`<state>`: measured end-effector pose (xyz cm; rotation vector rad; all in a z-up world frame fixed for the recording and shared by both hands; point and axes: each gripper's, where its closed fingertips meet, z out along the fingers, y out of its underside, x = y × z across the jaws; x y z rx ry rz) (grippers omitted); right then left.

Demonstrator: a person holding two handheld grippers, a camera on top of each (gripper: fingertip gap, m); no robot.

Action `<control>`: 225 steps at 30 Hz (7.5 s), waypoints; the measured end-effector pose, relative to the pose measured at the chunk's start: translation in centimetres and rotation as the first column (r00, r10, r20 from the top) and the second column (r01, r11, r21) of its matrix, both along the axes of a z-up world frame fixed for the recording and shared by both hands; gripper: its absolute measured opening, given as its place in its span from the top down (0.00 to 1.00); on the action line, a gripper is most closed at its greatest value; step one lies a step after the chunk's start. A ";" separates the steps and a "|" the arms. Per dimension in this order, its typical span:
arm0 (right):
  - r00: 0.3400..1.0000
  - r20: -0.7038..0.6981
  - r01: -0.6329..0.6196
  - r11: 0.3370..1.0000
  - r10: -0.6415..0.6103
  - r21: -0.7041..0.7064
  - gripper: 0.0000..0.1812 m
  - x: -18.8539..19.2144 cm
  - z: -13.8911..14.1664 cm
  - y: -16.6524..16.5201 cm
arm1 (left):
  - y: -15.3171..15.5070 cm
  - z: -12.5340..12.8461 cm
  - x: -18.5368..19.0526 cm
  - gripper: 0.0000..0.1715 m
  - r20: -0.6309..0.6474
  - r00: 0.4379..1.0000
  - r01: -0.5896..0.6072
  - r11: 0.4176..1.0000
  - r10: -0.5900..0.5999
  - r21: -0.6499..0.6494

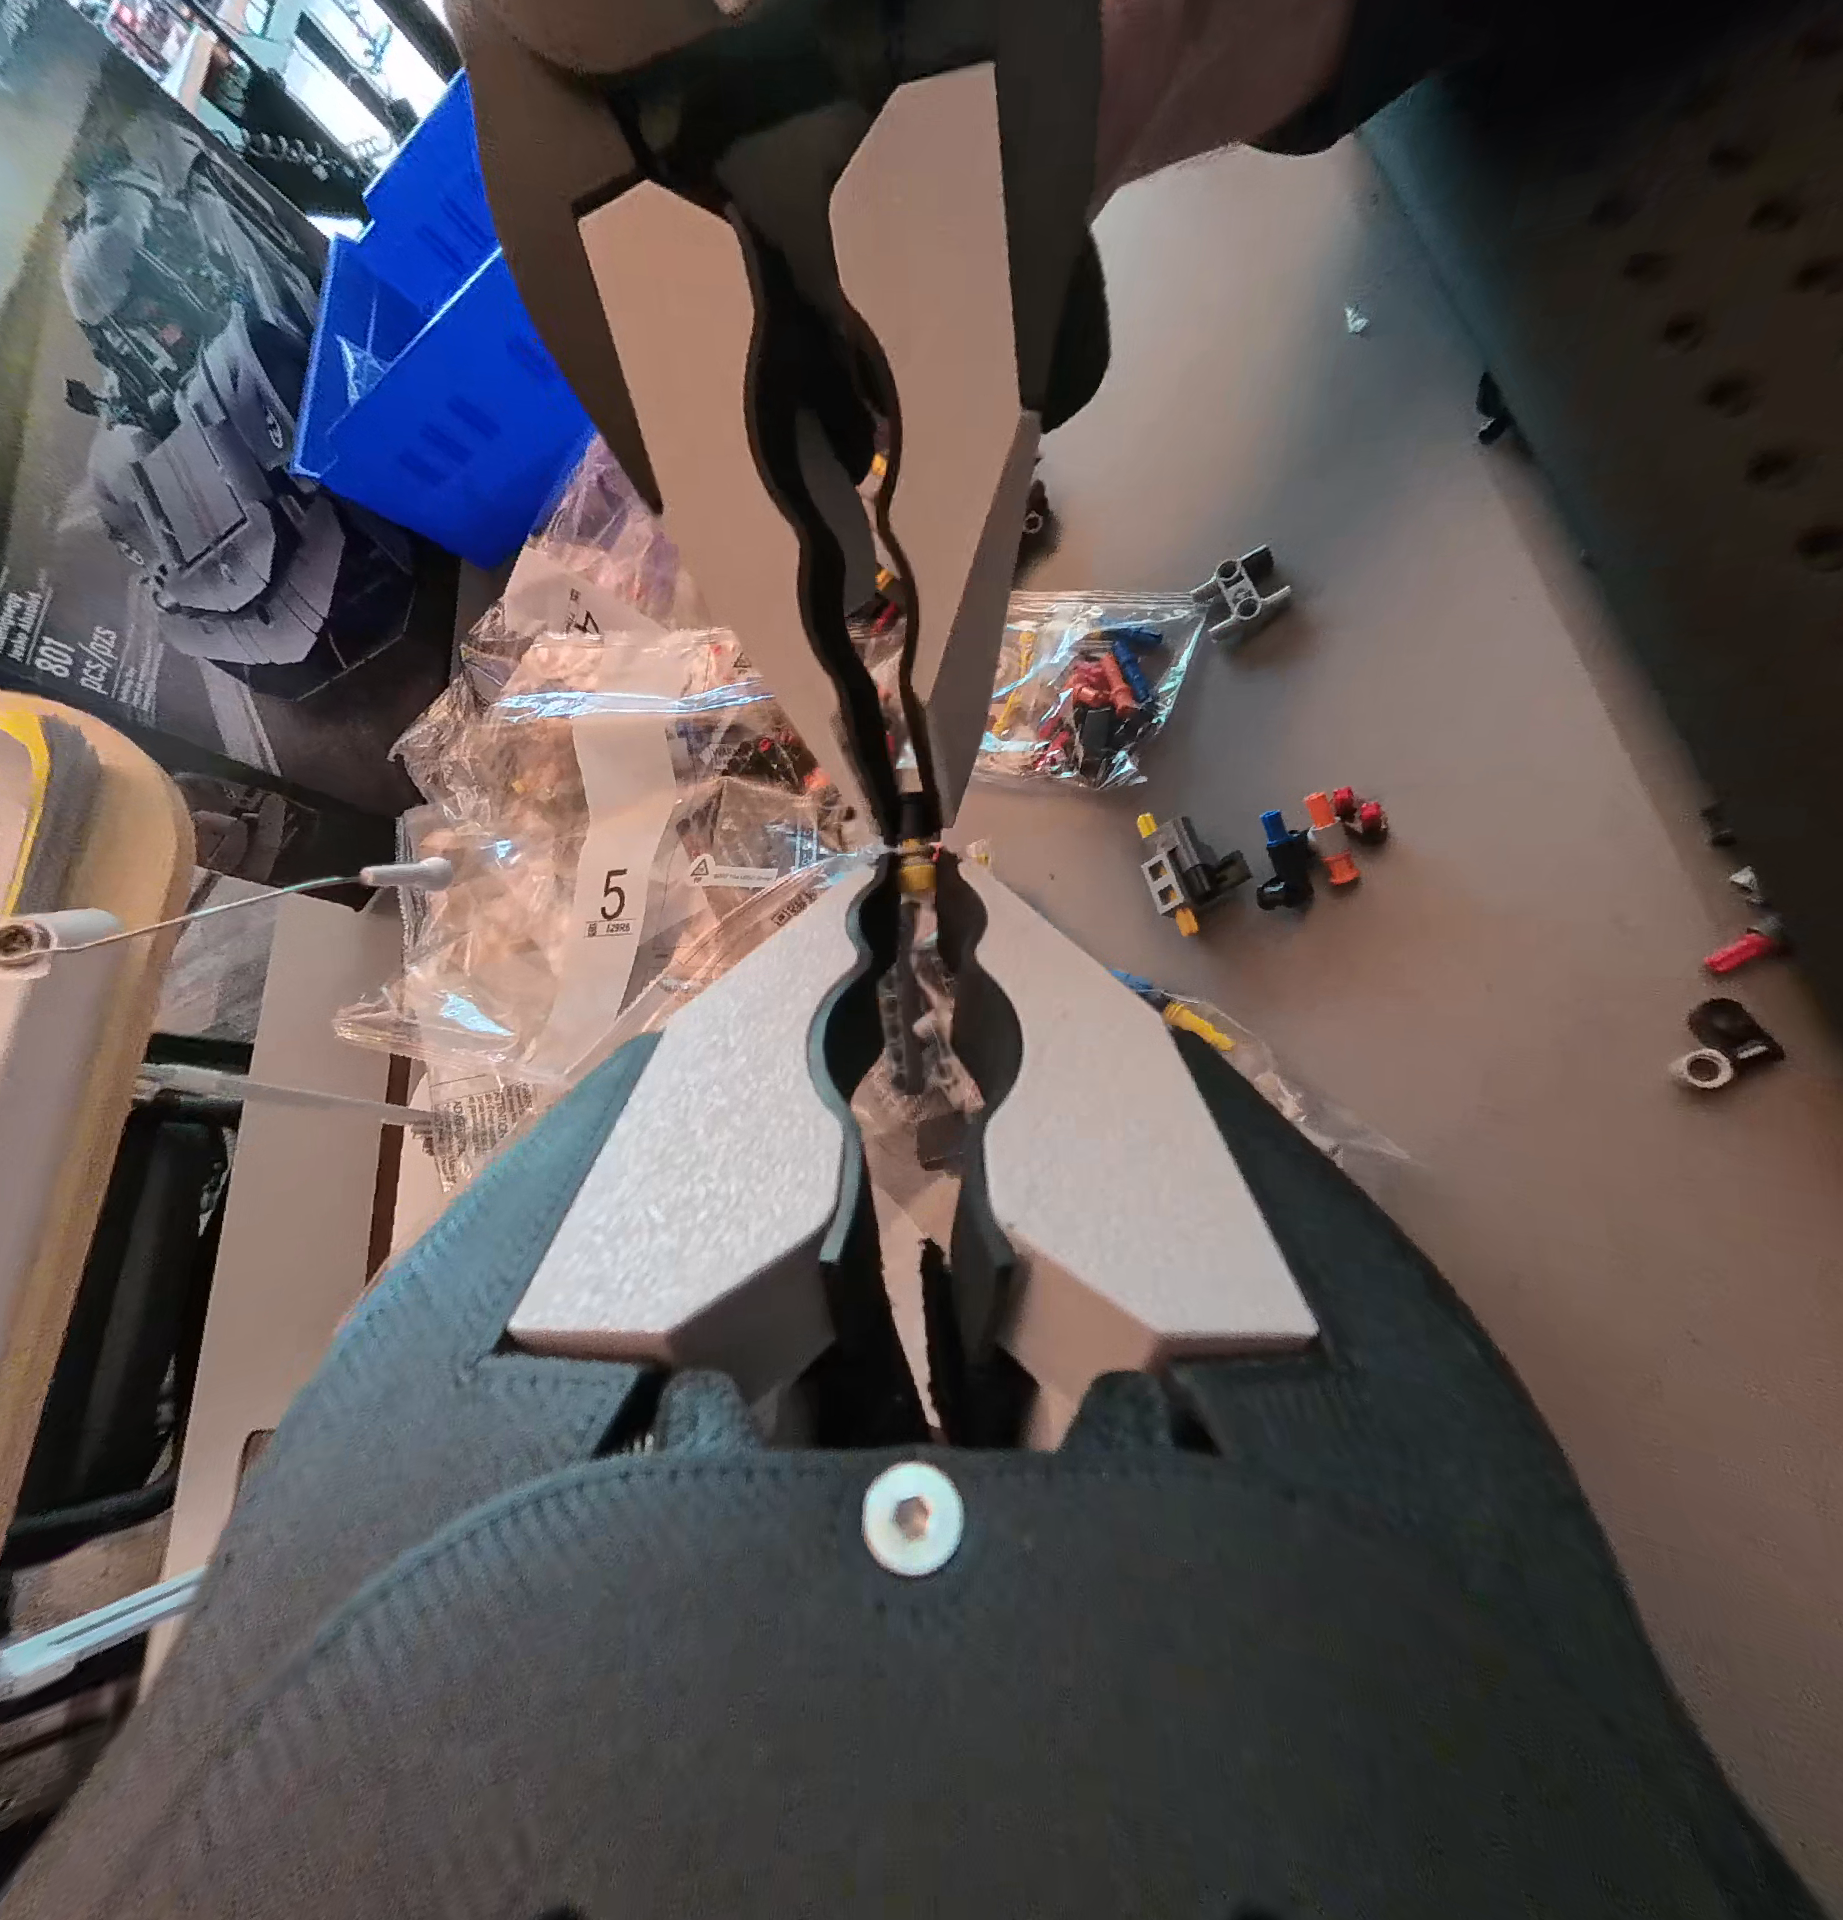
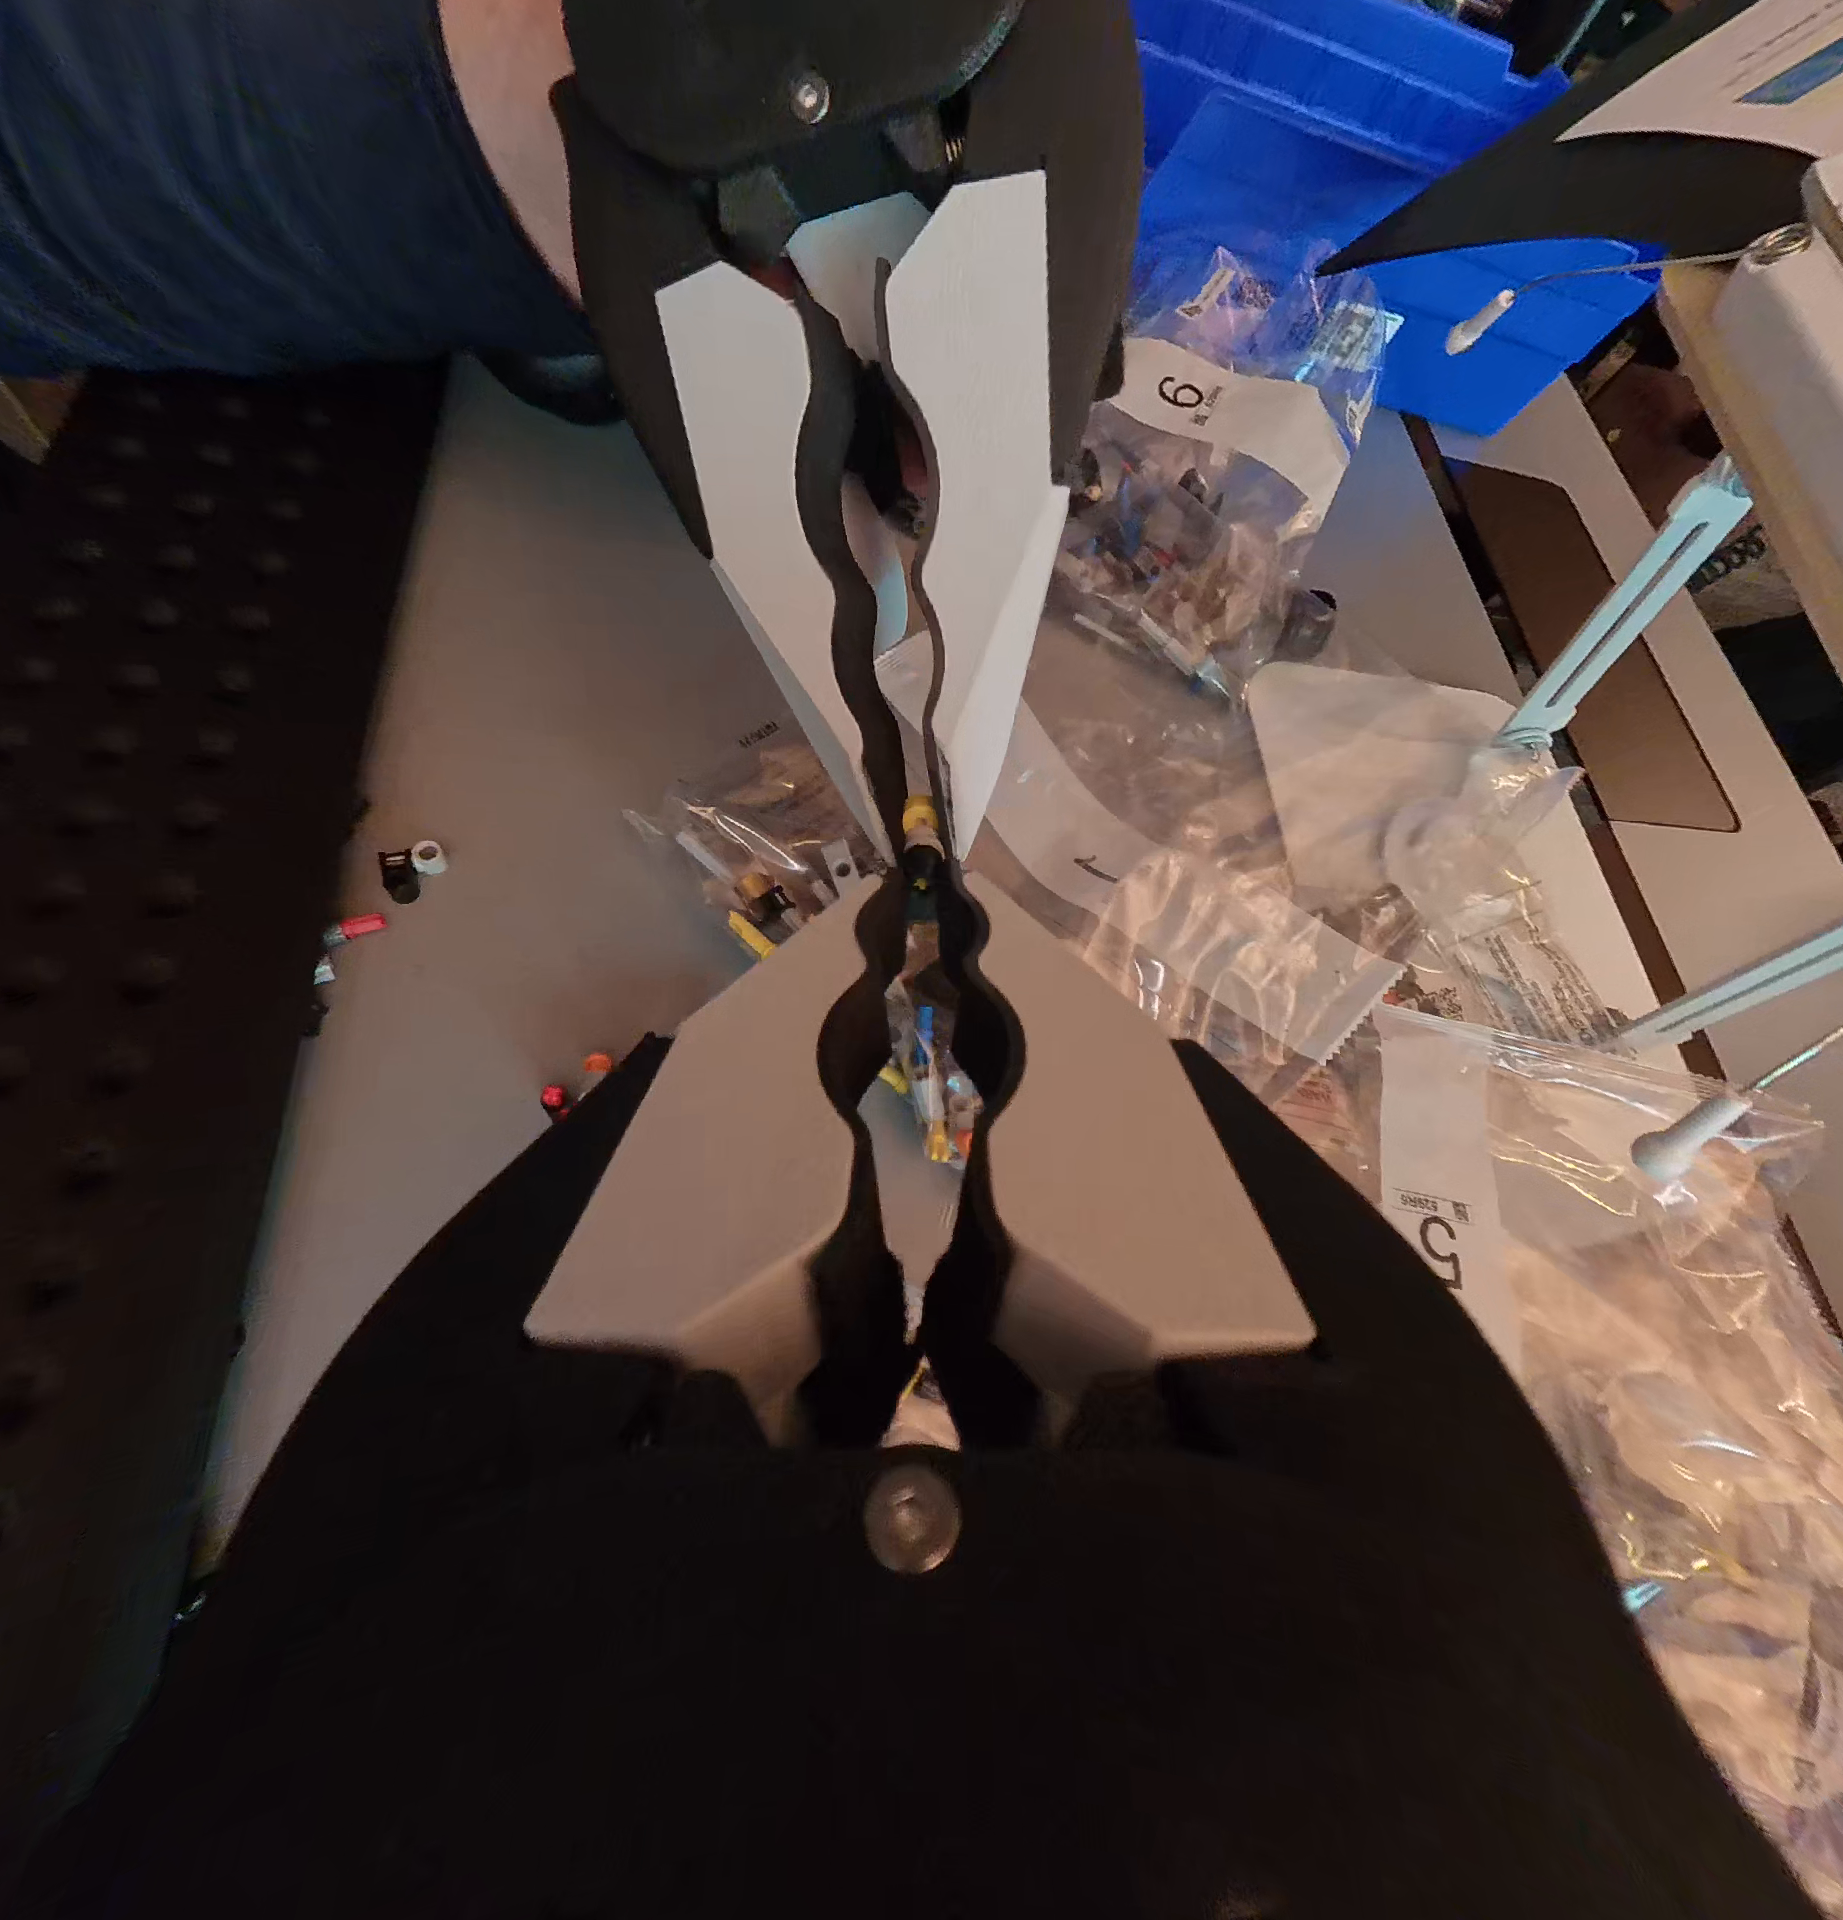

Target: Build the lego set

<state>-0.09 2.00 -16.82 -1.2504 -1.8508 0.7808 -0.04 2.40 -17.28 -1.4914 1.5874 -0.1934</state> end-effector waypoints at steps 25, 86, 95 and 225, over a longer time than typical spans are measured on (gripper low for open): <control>0.958 0.259 -0.088 0.986 0.122 -0.140 0.93 0.7 -6.6 -2.5 | 0.5 -1.4 -0.8 0.97 -0.007 1.000 -0.031 0.997 0.030 -0.075; 0.981 -0.120 0.041 0.773 -0.150 -0.633 0.98 0.9 1.6 2.7 | 3.1 1.5 1.5 0.96 -0.086 0.987 -0.094 0.915 0.139 0.392; 0.980 -0.132 0.036 0.791 -0.147 -0.611 0.99 1.0 1.8 2.6 | 2.8 1.7 1.3 0.96 -0.056 0.990 -0.099 0.931 0.126 0.352; 0.997 -0.011 0.068 0.899 -0.081 -0.433 0.91 2.1 -1.6 2.6 | 2.0 -1.4 2.9 0.97 0.094 0.996 -0.014 0.996 0.006 0.090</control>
